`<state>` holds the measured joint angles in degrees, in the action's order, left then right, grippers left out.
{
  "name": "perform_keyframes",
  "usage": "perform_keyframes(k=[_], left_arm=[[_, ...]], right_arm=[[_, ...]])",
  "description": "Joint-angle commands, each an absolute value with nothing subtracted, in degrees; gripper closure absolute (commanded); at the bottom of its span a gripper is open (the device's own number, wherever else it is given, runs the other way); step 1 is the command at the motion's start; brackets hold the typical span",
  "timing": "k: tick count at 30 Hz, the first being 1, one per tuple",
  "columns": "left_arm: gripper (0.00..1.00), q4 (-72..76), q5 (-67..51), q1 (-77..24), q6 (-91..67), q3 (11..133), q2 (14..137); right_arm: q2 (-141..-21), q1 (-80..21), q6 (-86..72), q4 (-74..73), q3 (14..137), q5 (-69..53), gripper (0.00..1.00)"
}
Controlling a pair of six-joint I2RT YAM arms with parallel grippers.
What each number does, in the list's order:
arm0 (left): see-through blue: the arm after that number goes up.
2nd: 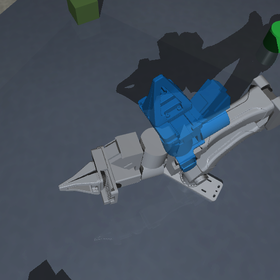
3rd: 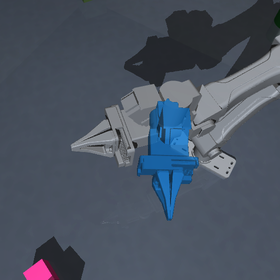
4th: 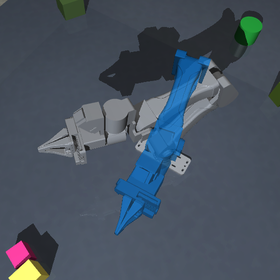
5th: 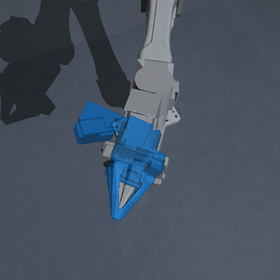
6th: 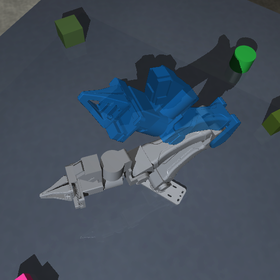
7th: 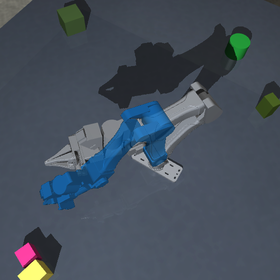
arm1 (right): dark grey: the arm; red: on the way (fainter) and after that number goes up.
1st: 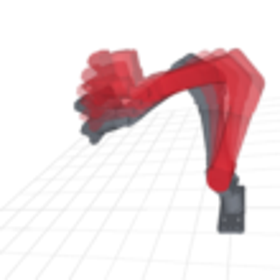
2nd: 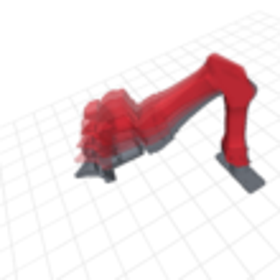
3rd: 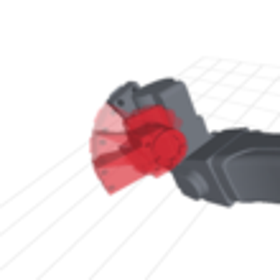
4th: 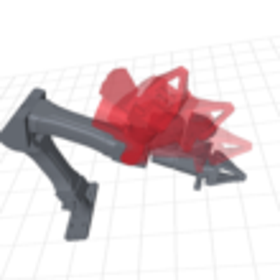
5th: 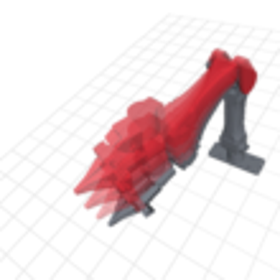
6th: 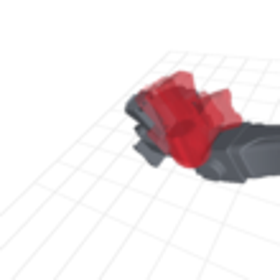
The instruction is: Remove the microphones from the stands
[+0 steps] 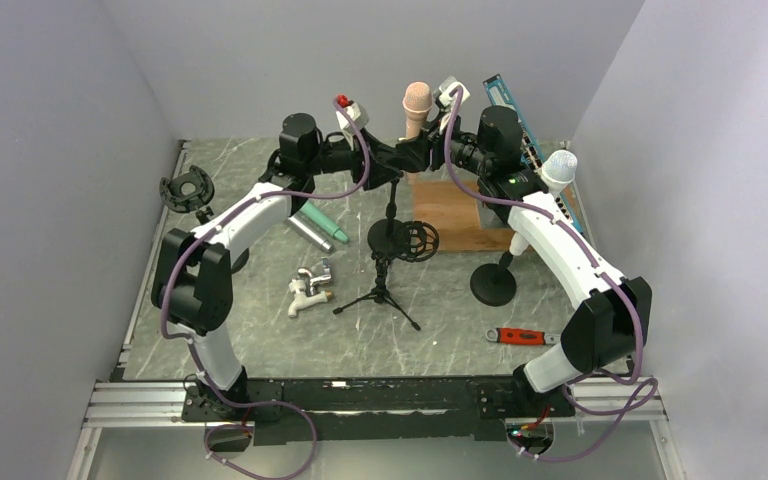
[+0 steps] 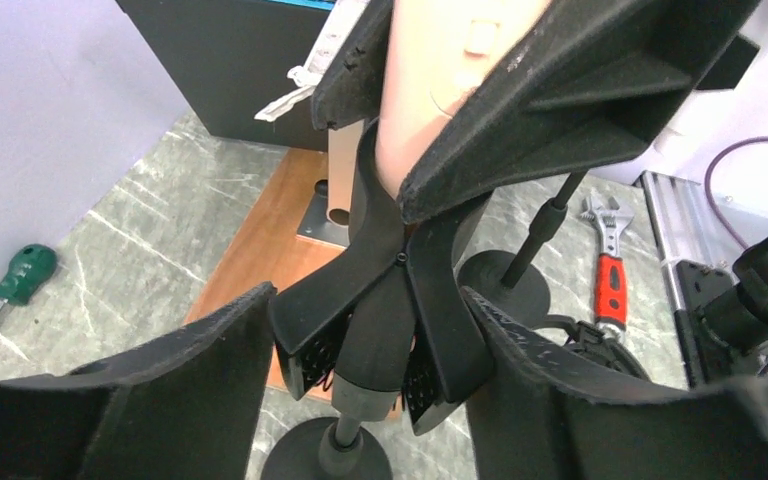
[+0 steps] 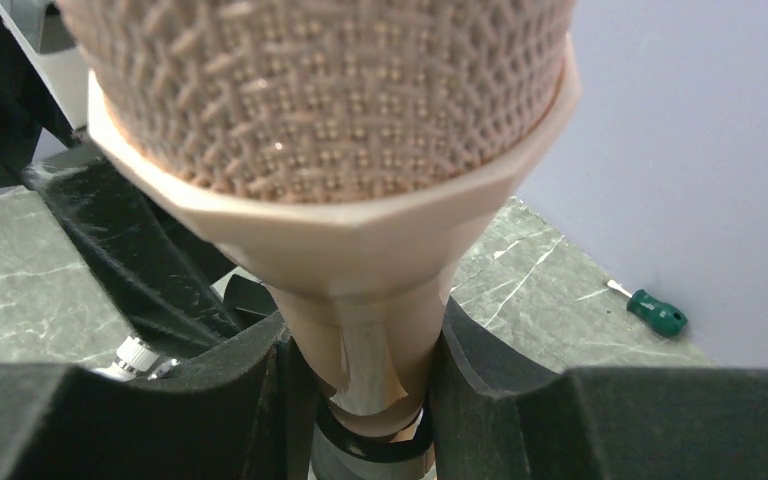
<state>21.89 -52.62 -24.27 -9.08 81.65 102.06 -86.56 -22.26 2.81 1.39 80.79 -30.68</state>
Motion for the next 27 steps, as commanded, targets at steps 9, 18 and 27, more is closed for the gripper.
perform_keyframes(k=[9, 18, 27], left_arm=[[1.0, 19.4, -49.7, -24.9, -6.8, 79.9, 99.4], [1.0, 11.3, -47.7, -25.6, -3.3, 80.8, 98.1], [1.0, 4.8, -44.1, -27.2, -2.6, 83.2, 97.9]], right_arm=[[-85.1, -22.8, 0.1, -2.0, 82.0, -32.2, 1.0], [-85.6, -22.8, 0.1, -5.5, 93.0, -26.5, 1.0], [-89.6, -22.9, -2.0, -5.7, 105.4, -24.6, 1.0]])
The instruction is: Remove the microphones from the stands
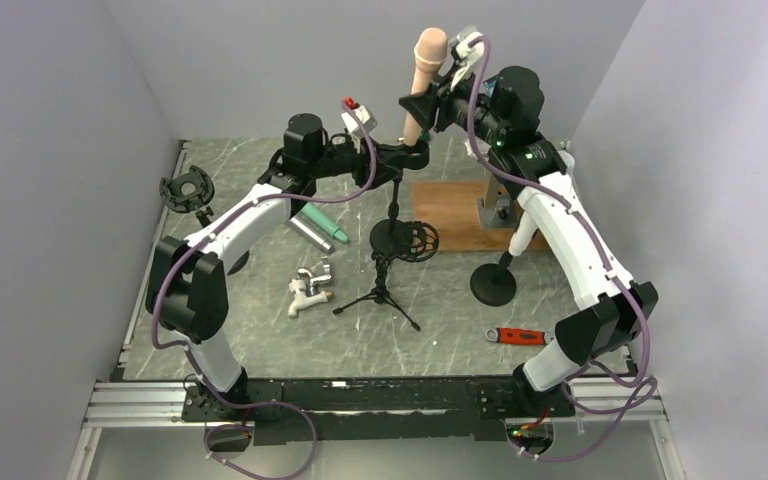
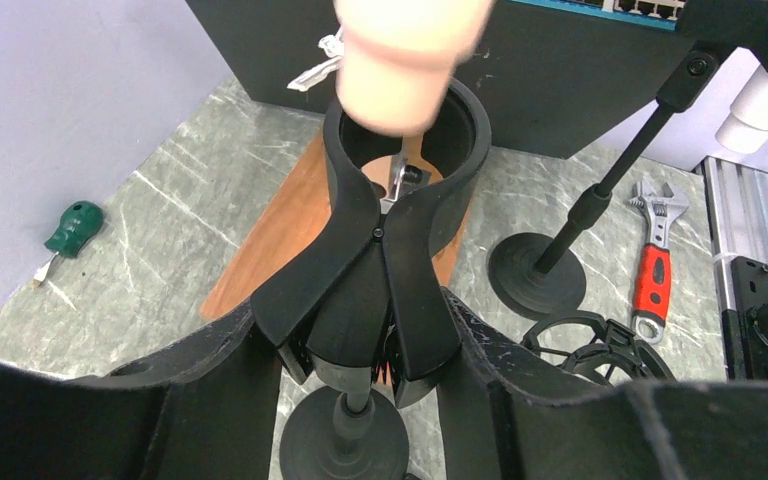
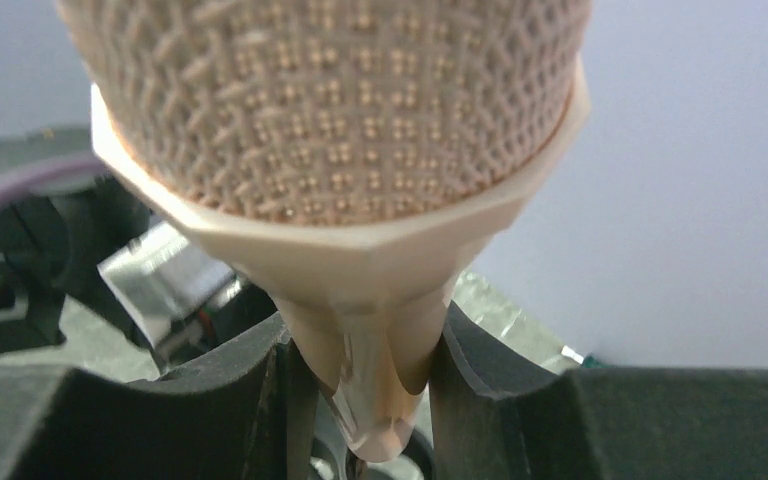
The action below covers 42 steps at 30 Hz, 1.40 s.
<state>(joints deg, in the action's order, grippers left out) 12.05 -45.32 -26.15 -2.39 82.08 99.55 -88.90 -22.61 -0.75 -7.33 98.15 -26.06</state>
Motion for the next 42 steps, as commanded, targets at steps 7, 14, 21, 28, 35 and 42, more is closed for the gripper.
perform_keyframes(k=[7, 14, 21, 28, 35, 42], left_arm=[[1.0, 1.9, -39.3, -27.3, -0.8, 81.6, 98.5], [1.0, 8.3, -38.7, -27.4, -3.3, 73.6, 98.6], [1.0, 12.9, -36.6, -27.9, -4.8, 68.1, 100.2], [1.0, 12.9, -36.5, -28.0, -6.3, 68.9, 102.6], [1.0, 15.5, -36.4, -28.8, -7.9, 66.5, 104.3], [1.0, 15.1, -34.2, -30.2, -5.6, 64.9, 104.9]], right_arm=[[-89.7, -22.9, -4.0, -12.5, 114.3, -17.5, 1.0], [-80.7, -22.9, -9.4, -6.1, 103.7, -23.8, 1.0], [-76.1, -23.0, -11.3, -5.5, 99.2, -27.6, 1.0], [-73.8, -22.9, -12.8, -4.6, 95.2, -30.1, 1.0], [-72.1, -23.0, -13.4, -5.0, 92.3, -30.7, 1.0], [-71.0, -22.9, -13.6, -4.8, 90.7, -31.2, 1.0]])
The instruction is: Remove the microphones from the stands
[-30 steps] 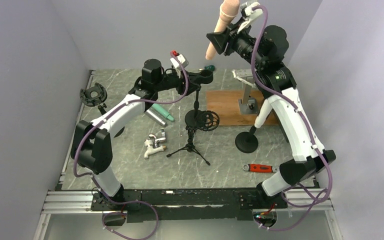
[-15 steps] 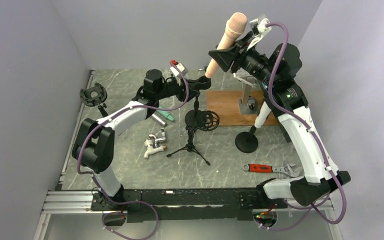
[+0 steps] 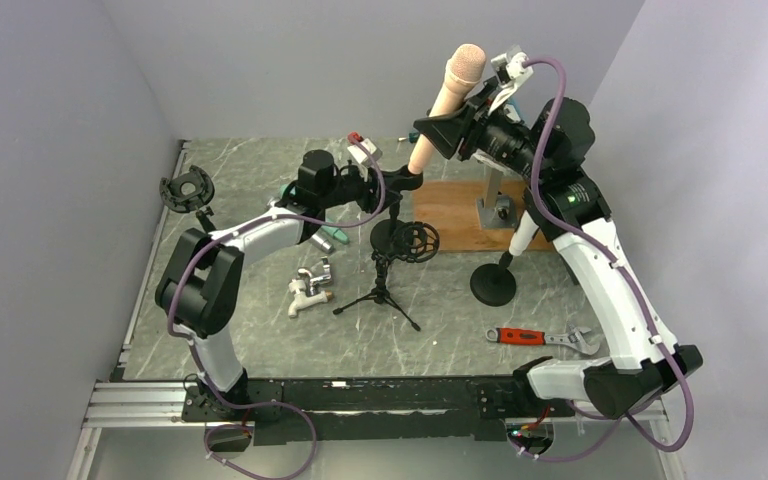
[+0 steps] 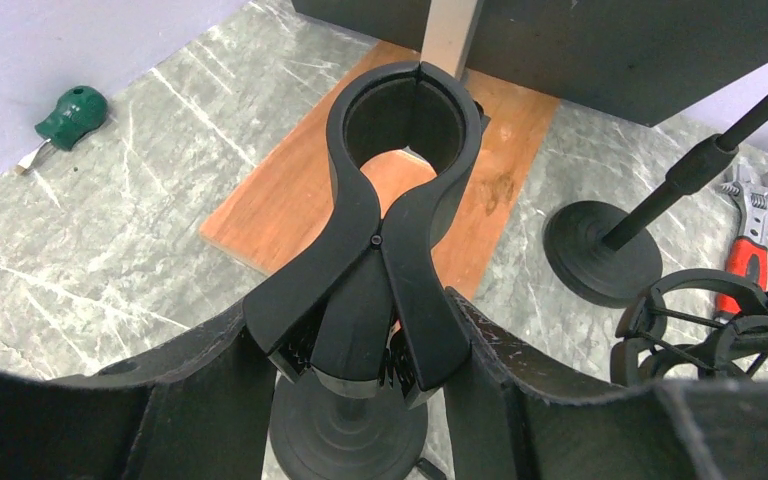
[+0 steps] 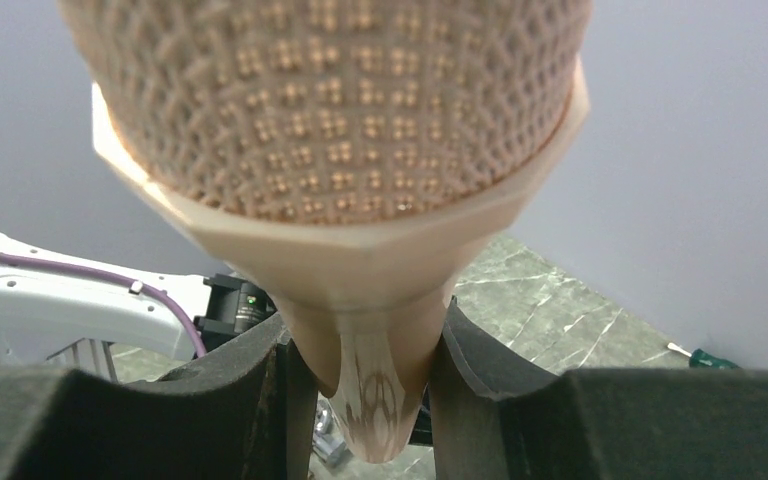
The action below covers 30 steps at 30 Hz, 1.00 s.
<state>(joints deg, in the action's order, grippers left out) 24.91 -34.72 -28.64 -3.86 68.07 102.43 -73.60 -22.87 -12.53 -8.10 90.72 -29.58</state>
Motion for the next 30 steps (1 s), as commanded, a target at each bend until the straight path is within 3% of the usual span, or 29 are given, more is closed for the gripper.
perform_keyframes(k=[1, 4, 7, 10, 14, 16, 23, 30], left_arm=[[1.0, 14.9, -34.1, -30.2, -5.4, 64.7, 104.9], [0.97, 12.3, -33.3, -30.2, -4.7, 66.1, 104.1], [0.61, 5.7, -32.9, -30.1, -4.0, 70.2, 102.9], [0.32, 3.7, -31.3, -30.1, -5.5, 71.4, 98.4], [0.19, 2.1, -31.0, -30.0, -6.3, 72.2, 92.4], [0.06, 1.7, -31.6, -30.1, -6.7, 71.9, 89.7], [0.02, 0.9, -33.9, -30.1, -8.7, 65.8, 77.4], [0.01, 0.6, -39.2, -30.1, -15.3, 56.9, 58.3]], right_arm=[[-71.1, -22.9, -13.8, -4.7, 90.7, -31.6, 1.0], [-71.2, -22.9, -14.2, -4.6, 90.7, -32.5, 1.0], [-71.1, -23.0, -14.7, -4.1, 89.8, -33.4, 1.0], [-71.3, -23.1, -14.8, -3.2, 88.8, -35.1, 1.0], [-72.4, -23.9, -13.8, -4.8, 89.4, -34.8, 1.0], [-72.6, -24.4, -13.9, -4.8, 89.2, -34.3, 1.0], [-72.3, -27.0, -13.7, -5.8, 87.7, -32.4, 1.0], [-71.7, -35.7, -13.0, -6.8, 83.6, -24.7, 1.0]])
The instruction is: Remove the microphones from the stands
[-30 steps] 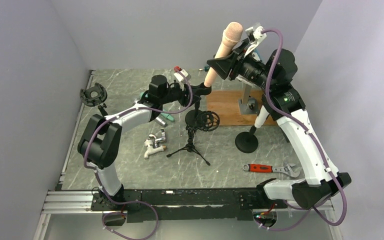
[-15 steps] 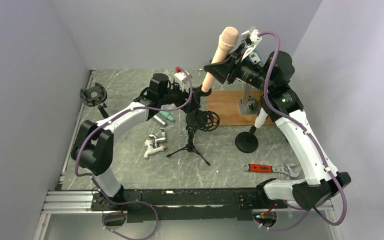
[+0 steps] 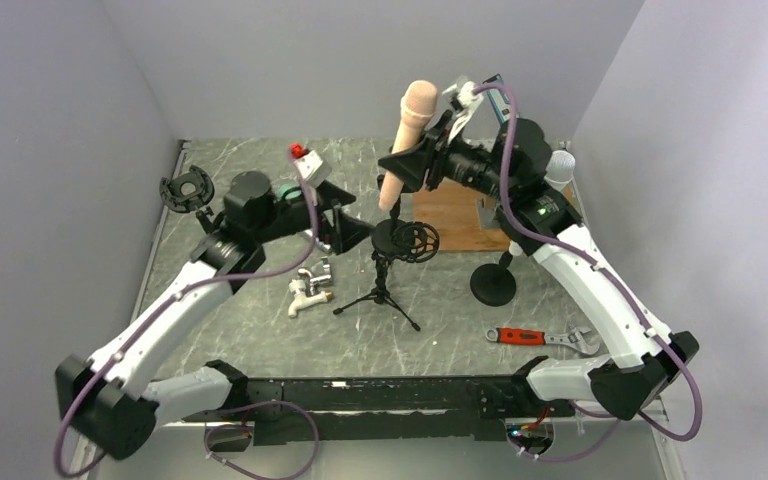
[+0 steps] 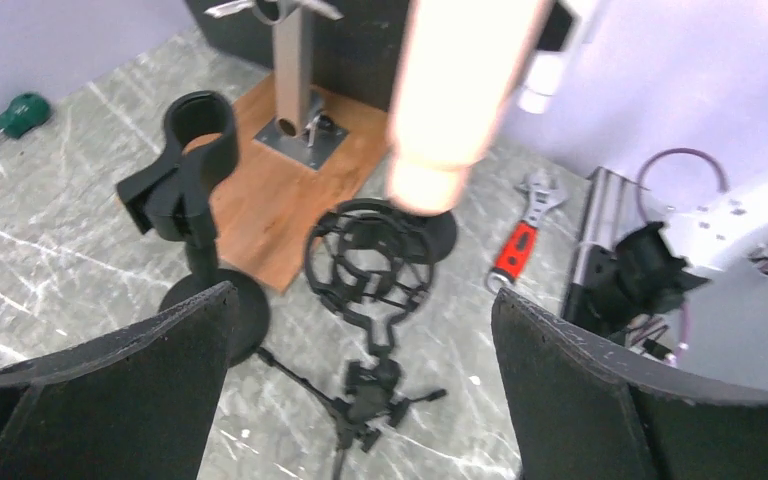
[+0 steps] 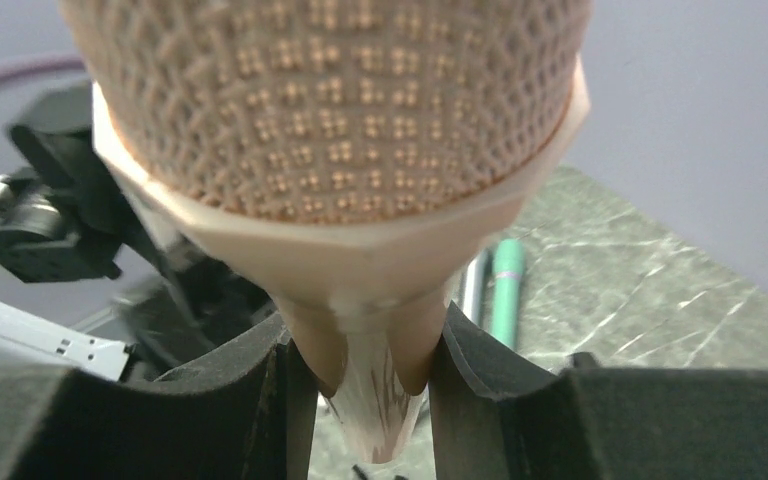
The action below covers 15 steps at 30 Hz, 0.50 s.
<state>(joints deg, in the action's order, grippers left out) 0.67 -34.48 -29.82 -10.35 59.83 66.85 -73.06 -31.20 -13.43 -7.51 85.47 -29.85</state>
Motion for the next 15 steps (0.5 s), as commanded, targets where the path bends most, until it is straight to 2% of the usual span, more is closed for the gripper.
perform_keyframes(k=[1, 7, 12, 15], left_arm=[[0.01, 0.3, -39.1, -30.1, -16.5, 56.0, 55.6], [0.01, -8.2, -31.6, -30.1, -19.8, 54.3, 43.4], [0.13, -17.1, -26.4, -30.1, -20.5, 56.2, 40.7], [0.15, -16.5, -26.8, -30.0, -22.4, 54.4, 39.6]], right_arm=[[-71.7, -37.2, -13.5, -6.4, 82.8, -23.7, 1.0], [-72.2, -43.2, -22.0, 0.6, 77.6, -19.8, 1.0], [-73.0, -44.8, -31.2, 8.6, 72.3, -19.0, 1.0], [-73.8, -45.1, -37.1, 12.6, 69.8, -19.4, 1.0]])
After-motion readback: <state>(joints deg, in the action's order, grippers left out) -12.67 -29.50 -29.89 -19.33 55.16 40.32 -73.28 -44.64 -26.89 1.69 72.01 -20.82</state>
